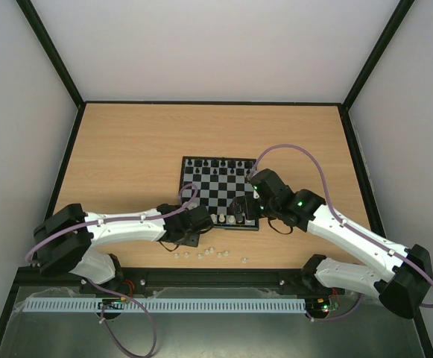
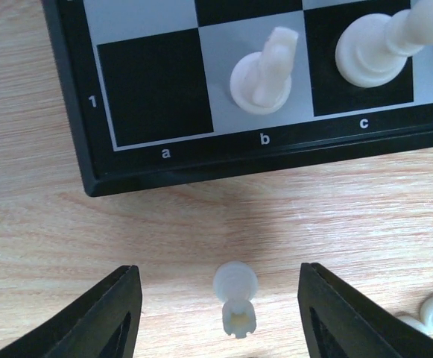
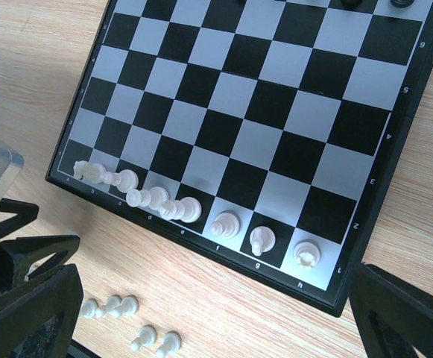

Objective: Set up the chess pieces on the board
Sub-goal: Pick up the chess piece at the center of the board, then place the chess piece on the chessboard, then pick up the chess piece at the center of the board.

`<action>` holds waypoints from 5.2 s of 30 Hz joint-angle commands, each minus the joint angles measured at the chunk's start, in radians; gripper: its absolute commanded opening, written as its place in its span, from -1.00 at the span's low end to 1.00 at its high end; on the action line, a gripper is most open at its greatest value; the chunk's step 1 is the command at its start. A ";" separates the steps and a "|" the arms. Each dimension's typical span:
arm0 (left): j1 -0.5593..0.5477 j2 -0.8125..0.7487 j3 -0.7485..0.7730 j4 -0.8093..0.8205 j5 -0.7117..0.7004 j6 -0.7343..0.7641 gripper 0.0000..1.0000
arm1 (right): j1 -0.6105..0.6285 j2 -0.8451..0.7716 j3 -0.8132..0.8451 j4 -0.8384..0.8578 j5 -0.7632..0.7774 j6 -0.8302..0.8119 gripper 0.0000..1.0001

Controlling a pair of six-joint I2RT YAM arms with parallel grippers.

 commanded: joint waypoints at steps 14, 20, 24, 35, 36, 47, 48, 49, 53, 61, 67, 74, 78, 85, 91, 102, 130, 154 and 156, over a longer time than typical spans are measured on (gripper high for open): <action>0.013 0.009 -0.033 0.026 0.040 0.034 -0.43 | -0.003 0.000 -0.014 -0.005 0.001 -0.011 0.97; 0.013 0.013 -0.031 0.024 0.048 0.036 -0.75 | -0.003 0.001 -0.015 -0.003 -0.003 -0.013 0.97; 0.015 0.007 -0.018 -0.002 0.042 0.039 -0.85 | -0.004 0.006 -0.015 0.000 -0.010 -0.014 0.97; 0.121 -0.029 0.109 -0.115 0.004 0.149 -0.86 | -0.003 -0.006 -0.019 0.004 -0.019 -0.017 0.97; 0.137 -0.031 0.109 -0.114 0.003 0.162 -0.86 | -0.003 -0.006 -0.018 0.004 -0.018 -0.017 0.97; 0.224 0.006 0.148 -0.083 -0.023 0.235 -0.86 | -0.003 -0.003 -0.018 0.005 -0.013 -0.016 0.97; 0.226 0.013 0.150 -0.078 -0.024 0.239 -0.86 | -0.003 -0.003 -0.019 0.004 -0.011 -0.015 0.97; 0.227 0.019 0.150 -0.071 -0.021 0.243 -0.86 | -0.003 -0.003 -0.018 0.004 -0.012 -0.015 0.97; 0.231 0.040 0.152 -0.044 -0.008 0.251 -0.86 | -0.003 -0.002 -0.018 0.003 -0.009 -0.014 0.97; 0.234 0.074 0.153 -0.015 0.004 0.263 -0.85 | -0.003 -0.003 -0.019 0.002 -0.011 -0.015 0.97; 0.236 0.102 0.164 -0.006 0.011 0.272 -0.83 | -0.003 0.000 -0.019 0.003 -0.013 -0.016 0.97; 0.237 0.117 0.172 -0.003 0.012 0.276 -0.81 | -0.002 -0.001 -0.020 0.004 -0.016 -0.016 0.97; 0.239 0.123 0.172 -0.002 0.011 0.278 -0.78 | -0.003 -0.001 -0.020 0.004 -0.019 -0.016 0.97; 0.242 0.125 0.163 0.001 0.008 0.278 -0.75 | -0.004 -0.002 -0.020 0.006 -0.019 -0.017 0.97; 0.247 0.131 0.160 0.001 0.007 0.282 -0.72 | -0.003 -0.002 -0.021 0.006 -0.023 -0.017 0.97; 0.250 0.132 0.150 0.005 0.011 0.282 -0.65 | -0.004 0.001 -0.022 0.010 -0.028 -0.019 0.97; 0.251 -0.001 0.239 -0.084 -0.067 0.282 0.18 | -0.003 0.005 -0.024 0.012 -0.024 -0.019 0.97; 0.306 -0.379 0.072 0.139 0.161 0.314 0.98 | -0.004 -0.015 0.004 -0.024 -0.035 0.014 0.97; 0.303 -0.401 0.039 0.154 0.190 0.304 0.98 | -0.003 -0.013 -0.020 -0.015 -0.063 0.031 0.97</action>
